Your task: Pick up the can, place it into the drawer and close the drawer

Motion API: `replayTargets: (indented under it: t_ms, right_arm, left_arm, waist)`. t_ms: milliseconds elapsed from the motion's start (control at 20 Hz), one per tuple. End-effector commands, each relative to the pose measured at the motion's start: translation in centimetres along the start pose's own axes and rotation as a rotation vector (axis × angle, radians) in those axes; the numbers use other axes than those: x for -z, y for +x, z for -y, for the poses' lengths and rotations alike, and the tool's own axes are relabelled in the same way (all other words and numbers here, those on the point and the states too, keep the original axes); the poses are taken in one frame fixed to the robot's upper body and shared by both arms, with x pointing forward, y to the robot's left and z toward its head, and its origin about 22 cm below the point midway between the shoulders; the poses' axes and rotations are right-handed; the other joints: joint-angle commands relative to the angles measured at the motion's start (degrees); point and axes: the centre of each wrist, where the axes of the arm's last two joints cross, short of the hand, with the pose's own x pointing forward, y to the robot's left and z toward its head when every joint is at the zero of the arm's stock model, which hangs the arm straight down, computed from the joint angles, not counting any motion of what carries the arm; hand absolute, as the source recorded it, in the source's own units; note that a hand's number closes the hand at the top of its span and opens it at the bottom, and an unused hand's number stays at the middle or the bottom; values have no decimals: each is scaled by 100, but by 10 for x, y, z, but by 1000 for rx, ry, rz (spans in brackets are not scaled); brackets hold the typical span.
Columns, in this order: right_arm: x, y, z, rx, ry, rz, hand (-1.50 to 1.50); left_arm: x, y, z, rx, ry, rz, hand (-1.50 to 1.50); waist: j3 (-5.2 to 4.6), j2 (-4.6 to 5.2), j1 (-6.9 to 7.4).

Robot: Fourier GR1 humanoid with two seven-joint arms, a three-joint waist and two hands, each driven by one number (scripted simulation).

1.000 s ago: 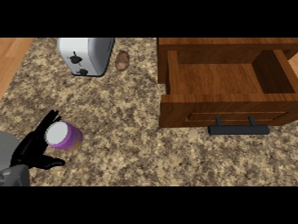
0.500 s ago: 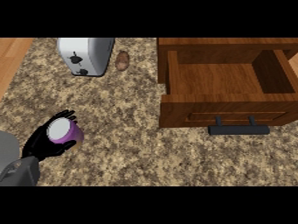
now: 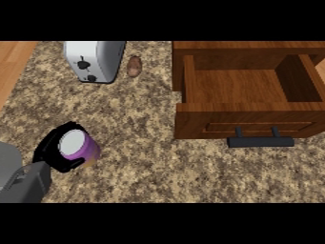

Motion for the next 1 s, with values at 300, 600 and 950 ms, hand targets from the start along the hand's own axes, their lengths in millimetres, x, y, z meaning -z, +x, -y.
replayTargets:
  t_ms: [300, 600, 950]
  right_arm:
    - [-3, 4, 2, -12, -22, 3, -150]
    - [-10, 6, -4, -4, -28, -11, -150]
    - [-11, 13, -6, 8, -36, -14, -150]
  left_arm:
    - [29, 12, 39, -76, 31, 183, 150]
    - [81, 31, 112, -66, 231, 281, 150]
    - [77, 91, 154, 16, 200, 334, 150]
  waist:
    - [13, -45, 136]
    - [14, -56, 83]
    - [10, -57, 92]
